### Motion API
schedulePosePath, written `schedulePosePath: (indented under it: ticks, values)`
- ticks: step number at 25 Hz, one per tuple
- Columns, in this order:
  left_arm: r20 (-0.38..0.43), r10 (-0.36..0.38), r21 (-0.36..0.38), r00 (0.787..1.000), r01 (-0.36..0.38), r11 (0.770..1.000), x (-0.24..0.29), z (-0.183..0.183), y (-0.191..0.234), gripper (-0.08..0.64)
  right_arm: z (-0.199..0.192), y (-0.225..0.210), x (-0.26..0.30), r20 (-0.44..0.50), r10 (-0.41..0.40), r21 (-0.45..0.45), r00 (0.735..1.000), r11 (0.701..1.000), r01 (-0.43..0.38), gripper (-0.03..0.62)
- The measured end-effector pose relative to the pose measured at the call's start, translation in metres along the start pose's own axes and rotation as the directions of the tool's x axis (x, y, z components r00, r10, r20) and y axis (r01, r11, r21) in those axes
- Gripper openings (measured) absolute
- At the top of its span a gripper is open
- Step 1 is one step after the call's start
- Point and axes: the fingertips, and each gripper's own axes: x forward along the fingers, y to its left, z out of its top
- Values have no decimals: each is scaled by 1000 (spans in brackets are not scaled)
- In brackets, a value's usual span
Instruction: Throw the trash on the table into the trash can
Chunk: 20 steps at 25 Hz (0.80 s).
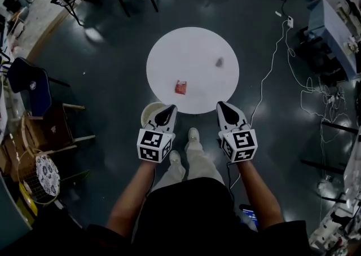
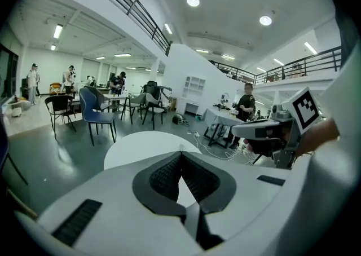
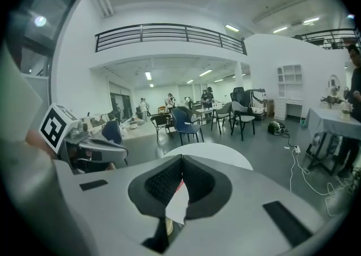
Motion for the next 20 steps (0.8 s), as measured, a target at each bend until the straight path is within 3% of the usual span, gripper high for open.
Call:
schedulePosePath:
  ticks: [5, 12, 20]
  values:
    - [-29, 24, -21, 999, -24, 999, 23, -9, 16, 8, -5, -8, 20, -18, 11, -52, 1000, 999, -12, 18]
    - [-86, 22, -38, 996, -26, 999, 59, -33, 31, 8, -23, -26, 47, -48, 10, -17, 999, 1000, -11, 17]
    - [-97, 2, -94, 995, -11, 996, 98, -53, 45, 8, -48, -46, 78, -96, 25, 30, 995, 999, -22, 17]
